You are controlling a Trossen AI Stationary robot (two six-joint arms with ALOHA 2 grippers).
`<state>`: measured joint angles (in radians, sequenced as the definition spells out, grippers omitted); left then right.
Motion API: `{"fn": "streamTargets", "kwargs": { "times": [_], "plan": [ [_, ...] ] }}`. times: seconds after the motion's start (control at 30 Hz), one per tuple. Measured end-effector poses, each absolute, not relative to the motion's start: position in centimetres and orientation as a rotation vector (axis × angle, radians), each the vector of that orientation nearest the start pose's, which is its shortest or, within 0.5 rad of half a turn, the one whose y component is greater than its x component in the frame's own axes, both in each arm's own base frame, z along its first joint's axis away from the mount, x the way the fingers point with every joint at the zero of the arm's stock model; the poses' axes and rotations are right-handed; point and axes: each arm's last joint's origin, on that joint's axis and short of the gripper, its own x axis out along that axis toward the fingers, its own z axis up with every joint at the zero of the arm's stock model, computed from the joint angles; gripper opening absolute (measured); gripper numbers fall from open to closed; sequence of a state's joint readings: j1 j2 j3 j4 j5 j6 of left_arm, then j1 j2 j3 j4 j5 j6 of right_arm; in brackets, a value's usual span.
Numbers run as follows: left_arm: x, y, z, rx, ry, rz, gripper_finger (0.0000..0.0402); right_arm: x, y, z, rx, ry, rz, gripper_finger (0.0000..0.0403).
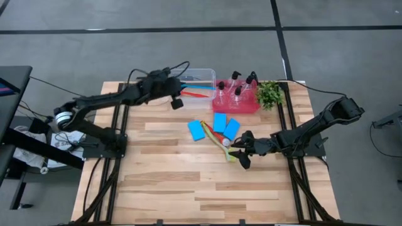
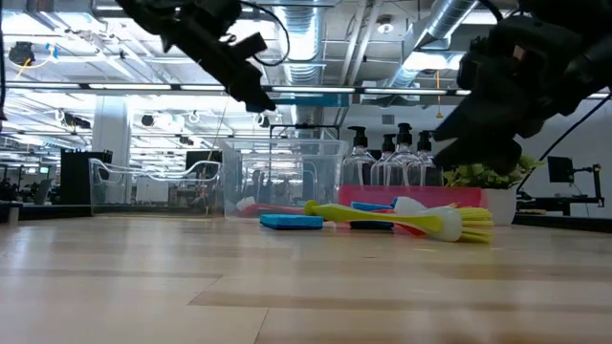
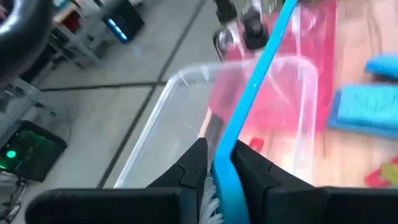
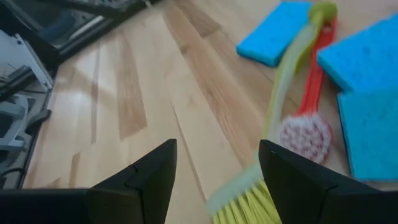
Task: Pick & Place Kitchen Sink Supplies
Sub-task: Put the blue toilet brush into the white bin, then put the light yellow toilet brush into the white bin
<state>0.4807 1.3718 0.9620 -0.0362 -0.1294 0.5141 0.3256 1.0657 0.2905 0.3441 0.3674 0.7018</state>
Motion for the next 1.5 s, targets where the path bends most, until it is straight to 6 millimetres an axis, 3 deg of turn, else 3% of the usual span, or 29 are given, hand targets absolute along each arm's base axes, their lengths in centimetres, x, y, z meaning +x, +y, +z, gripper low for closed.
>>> {"fn": "streamTargets", "kwargs": {
  "times": [0.23,0.57,0.87,1.27,1.5],
  "plan": [
    [27.3,16.8,27.3,0.419,0.691,0.487,0.0053,19.1,5.1,17.1,0.521,0.318,-0.166,0.0221],
    [27.3,18.3,25.7,0.425,0.764,0.493,0.0069,19.1,5.1,17.1,0.513,0.320,-0.166,0.0221],
    [27.1,18.3,26.2,0.431,0.739,0.505,0.0092,19.1,5.1,17.1,0.511,0.324,-0.167,0.0221],
    [27.1,18.3,26.3,0.434,0.749,0.536,0.0170,19.1,5.1,17.1,0.512,0.323,-0.167,0.0221],
    [27.1,18.3,26.3,0.428,0.746,0.538,0.0195,19.1,5.1,17.1,0.512,0.324,-0.167,0.0221]
  ]
}}
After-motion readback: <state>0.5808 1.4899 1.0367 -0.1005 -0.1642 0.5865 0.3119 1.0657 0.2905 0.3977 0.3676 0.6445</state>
